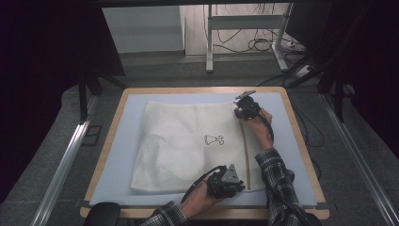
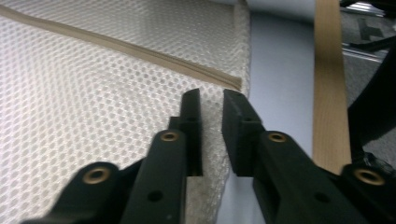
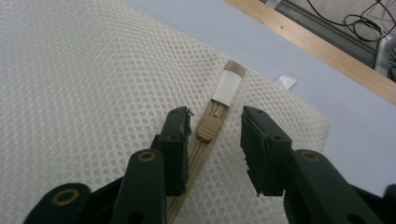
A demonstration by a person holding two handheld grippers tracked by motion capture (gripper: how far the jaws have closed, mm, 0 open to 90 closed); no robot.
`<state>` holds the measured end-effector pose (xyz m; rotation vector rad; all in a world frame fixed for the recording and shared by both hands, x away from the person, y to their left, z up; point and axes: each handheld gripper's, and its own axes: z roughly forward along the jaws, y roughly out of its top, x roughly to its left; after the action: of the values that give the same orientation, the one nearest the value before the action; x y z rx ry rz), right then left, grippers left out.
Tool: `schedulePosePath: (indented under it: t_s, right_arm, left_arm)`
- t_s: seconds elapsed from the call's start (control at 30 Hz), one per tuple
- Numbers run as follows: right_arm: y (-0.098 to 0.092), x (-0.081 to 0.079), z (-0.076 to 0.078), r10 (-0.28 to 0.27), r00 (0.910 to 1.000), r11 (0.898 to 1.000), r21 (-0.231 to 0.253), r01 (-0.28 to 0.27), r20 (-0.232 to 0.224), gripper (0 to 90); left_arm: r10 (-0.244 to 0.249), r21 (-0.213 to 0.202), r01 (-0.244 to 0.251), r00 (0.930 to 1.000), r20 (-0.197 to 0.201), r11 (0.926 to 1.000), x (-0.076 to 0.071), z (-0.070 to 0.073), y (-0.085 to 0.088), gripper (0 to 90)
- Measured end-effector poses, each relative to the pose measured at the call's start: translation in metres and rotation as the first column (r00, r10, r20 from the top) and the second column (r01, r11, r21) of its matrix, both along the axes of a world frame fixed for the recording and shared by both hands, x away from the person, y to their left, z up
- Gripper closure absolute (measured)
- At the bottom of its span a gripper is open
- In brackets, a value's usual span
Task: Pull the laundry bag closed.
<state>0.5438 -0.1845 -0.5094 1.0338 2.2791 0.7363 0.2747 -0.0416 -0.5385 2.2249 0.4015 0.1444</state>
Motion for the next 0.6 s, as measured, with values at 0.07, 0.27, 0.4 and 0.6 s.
schedulePosePath:
  t_s: [0.07,0.27,0.4,0.6]
  right_arm:
    - [-0.002,-0.002,-0.001,0.001,1.0000,1.000,0.011,-0.001,0.002,57.3]
    - [-0.008,-0.003,-0.002,-0.010,0.9999,0.999,0.036,0.011,-0.013,50.8]
    - [-0.008,-0.006,0.001,-0.005,0.9997,0.999,0.046,0.006,-0.024,45.8]
    - [-0.005,-0.011,0.003,0.009,0.9991,0.998,0.056,-0.006,-0.041,37.7]
  left_arm:
    - [0.004,0.007,-0.004,0.9998,0.022,1.0000,-0.002,0.000,0.000,75.9]
    - [-0.002,0.029,0.001,0.9987,0.051,0.9996,-0.004,0.007,-0.001,65.8]
    - [-0.009,0.022,0.008,0.9991,0.042,0.9997,-0.004,0.014,0.000,56.1]
    - [-0.001,0.004,0.001,0.9982,0.061,1.0000,-0.004,0.017,0.005,36.9]
